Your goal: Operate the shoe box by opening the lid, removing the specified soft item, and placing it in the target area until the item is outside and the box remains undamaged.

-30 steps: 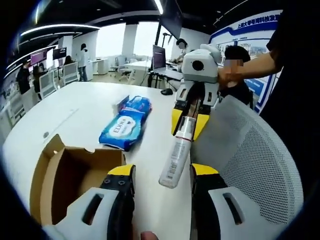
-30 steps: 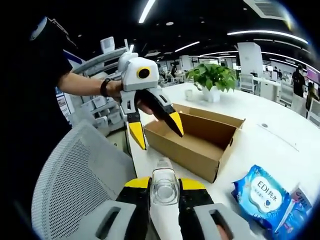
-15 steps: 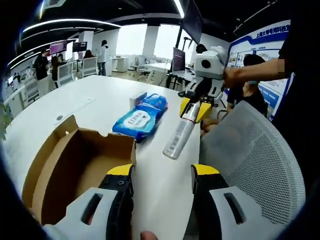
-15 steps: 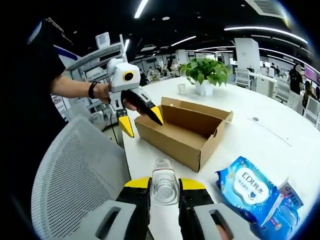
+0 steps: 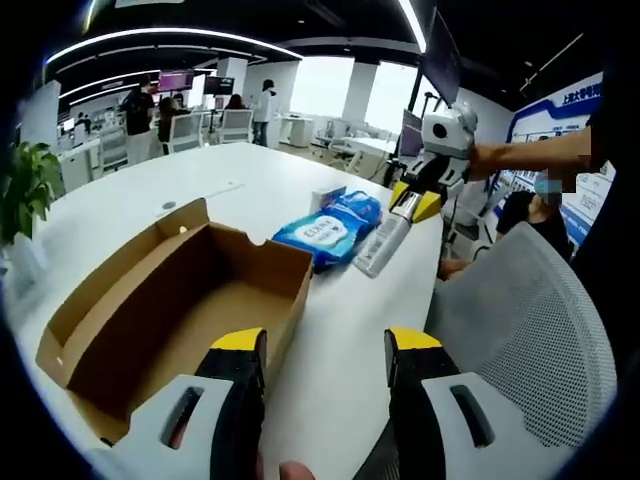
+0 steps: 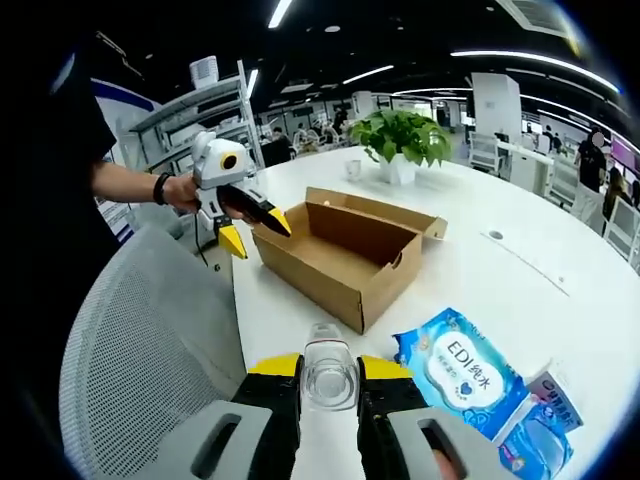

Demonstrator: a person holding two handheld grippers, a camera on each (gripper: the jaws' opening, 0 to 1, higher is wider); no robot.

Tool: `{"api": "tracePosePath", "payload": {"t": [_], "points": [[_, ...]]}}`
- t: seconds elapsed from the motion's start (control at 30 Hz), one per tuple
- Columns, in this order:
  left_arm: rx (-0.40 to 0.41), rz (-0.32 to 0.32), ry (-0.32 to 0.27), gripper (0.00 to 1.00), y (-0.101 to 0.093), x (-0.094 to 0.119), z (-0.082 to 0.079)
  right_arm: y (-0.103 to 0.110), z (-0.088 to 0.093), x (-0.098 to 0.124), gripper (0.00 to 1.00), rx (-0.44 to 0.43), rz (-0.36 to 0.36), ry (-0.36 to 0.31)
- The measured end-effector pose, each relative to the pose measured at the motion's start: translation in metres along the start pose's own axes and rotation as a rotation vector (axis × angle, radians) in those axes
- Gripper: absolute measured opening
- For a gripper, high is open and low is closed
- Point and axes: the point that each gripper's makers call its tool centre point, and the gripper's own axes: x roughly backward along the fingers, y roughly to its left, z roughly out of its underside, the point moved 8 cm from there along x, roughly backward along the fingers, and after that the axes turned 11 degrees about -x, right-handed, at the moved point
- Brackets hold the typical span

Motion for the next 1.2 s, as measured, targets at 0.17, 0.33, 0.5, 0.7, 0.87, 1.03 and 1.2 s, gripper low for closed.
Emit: {"api": "tracePosePath", "payload": {"t": [0.17, 0.33, 0.5, 0.7, 0.87, 1.03, 1.2], "points": [[0.033, -0.044, -0.007, 0.48, 0.001, 0.004, 0.005, -0.010, -0.005, 0.000, 0.16, 0.024, -0.010, 0.032], [0.071, -0.093, -0.024, 0.48, -0.002, 0.007, 0.007, -0.021, -0.011, -0.001, 0.16, 0.051, -0.018, 0.069], [0.100, -0.119, -0.026, 0.48, -0.008, 0.010, 0.013, -0.035, -0.020, 0.002, 0.16, 0.087, -0.022, 0.110], [0.142, -0.153, -0.040, 0.48, -0.009, 0.017, 0.022, -0.056, -0.026, 0.007, 0.16, 0.147, 0.002, 0.179], [0.169, -0.196, -0.050, 0.48, -0.008, 0.024, 0.025, -0.078, -0.038, 0.009, 0.16, 0.212, 0.016, 0.252], [0.178, -0.227, -0.059, 0.48, -0.004, 0.029, 0.023, -0.096, -0.055, 0.008, 0.16, 0.260, 0.029, 0.300], [0.179, -0.247, -0.053, 0.48, -0.004, 0.030, 0.022, -0.115, -0.071, 0.005, 0.16, 0.320, 0.045, 0.360]]}}
